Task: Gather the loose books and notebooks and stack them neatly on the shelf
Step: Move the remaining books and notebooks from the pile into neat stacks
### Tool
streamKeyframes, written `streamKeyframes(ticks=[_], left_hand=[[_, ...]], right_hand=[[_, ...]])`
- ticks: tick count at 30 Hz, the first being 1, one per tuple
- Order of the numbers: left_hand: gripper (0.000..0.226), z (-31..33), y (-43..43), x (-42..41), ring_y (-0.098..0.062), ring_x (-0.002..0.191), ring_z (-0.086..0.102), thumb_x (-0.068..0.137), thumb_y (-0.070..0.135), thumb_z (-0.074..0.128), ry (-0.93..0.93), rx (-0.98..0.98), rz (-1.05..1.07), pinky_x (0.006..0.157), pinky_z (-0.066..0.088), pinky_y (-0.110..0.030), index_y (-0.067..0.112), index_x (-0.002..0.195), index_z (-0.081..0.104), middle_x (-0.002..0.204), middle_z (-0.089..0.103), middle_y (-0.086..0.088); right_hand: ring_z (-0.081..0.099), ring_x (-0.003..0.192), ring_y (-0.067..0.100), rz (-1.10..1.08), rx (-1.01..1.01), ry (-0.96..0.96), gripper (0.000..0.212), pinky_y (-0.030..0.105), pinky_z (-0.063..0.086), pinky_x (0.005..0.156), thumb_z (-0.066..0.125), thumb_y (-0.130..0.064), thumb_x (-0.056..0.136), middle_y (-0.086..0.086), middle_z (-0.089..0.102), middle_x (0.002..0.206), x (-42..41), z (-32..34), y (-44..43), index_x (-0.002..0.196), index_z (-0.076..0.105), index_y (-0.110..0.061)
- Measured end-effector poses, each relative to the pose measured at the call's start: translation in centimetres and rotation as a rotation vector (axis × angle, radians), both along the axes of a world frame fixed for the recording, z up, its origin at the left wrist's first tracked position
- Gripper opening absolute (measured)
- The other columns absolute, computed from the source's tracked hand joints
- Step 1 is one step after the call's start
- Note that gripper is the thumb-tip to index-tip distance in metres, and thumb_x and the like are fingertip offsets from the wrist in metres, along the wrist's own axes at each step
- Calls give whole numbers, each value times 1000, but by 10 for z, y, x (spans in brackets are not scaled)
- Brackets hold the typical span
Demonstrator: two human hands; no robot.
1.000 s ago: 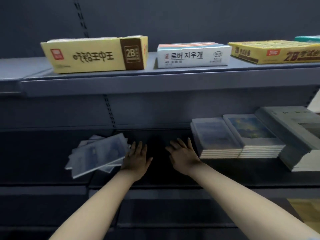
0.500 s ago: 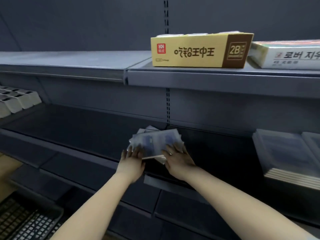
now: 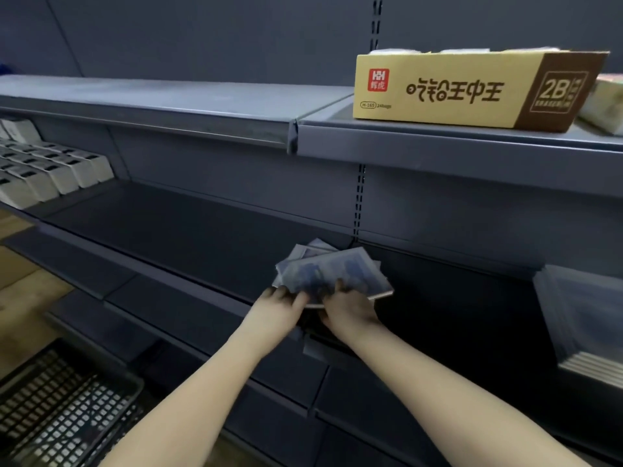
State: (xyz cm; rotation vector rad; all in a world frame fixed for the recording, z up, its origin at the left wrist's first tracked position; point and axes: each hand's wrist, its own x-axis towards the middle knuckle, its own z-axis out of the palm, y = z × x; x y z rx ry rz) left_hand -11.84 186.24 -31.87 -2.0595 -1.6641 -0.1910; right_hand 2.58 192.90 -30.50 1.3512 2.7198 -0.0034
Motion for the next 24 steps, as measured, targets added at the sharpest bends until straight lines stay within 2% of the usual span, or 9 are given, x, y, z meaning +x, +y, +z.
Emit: streamKeyframes(ticks=[2,5,8,12,15,17,20,22,24], left_hand=[[58,1,-4,-1,-24,45,52,44,12,85,-69,29,-44,45,43,-25,12,85,44,49,52,-4],[62,2,-7,2,-23,49,56,46,24,87,-144,-11,-41,43,43,-23,13,89,44,53,55,-3],[66,-5,-4,1,-26,57,61,39,17,85,-104,-70,14,47,48,-26,10,97,52,63,61,-7],[62,-14,-4,1,-28,80,69,41,10,83,-60,-166,75,62,57,-30,8,102,71,94,71,-10],[44,-4,-9,20,-32,81,68,59,11,72,-130,-334,119,57,53,-30,5,103,69,99,69,-13],[31,10,-10,39,-32,90,65,77,15,57,-70,-396,156,65,45,-29,5,105,64,104,66,-14],[30,28,-6,66,-32,96,62,88,20,45,122,-499,154,72,40,-29,4,104,64,105,66,-16],[32,31,-7,80,-33,94,63,90,23,44,182,-506,109,72,41,-30,3,103,66,102,67,-17],[23,31,-10,92,-26,67,66,77,31,64,227,-391,16,58,43,-23,9,79,71,74,69,-12]], right_hand=[[49,116,36,17,-26,9,40,38,44,89,38,-23,99,16,43,134,5,-3,3,137,40,-11],[51,113,38,8,-57,110,34,38,47,89,37,-14,100,20,48,129,15,-4,2,131,47,-5],[54,110,34,63,-88,164,31,35,45,89,38,-19,99,18,55,123,32,4,4,124,55,-7],[54,112,30,158,-53,176,34,36,46,91,45,-22,95,11,54,128,66,1,7,129,50,-15],[48,121,24,142,-21,188,41,37,37,101,50,-22,90,2,49,136,86,1,7,131,46,-23],[42,125,23,117,-14,155,49,41,29,106,55,-32,85,0,46,138,92,5,4,132,42,-26],[32,130,26,147,-66,-17,65,42,27,108,60,-48,78,5,38,140,99,6,-6,133,40,-18],[34,130,27,174,-2,-49,56,36,33,105,55,-40,87,9,37,140,106,2,-12,133,41,-11],[39,129,27,178,53,37,40,32,36,101,42,-27,97,8,41,140,117,0,-13,133,45,-11]])
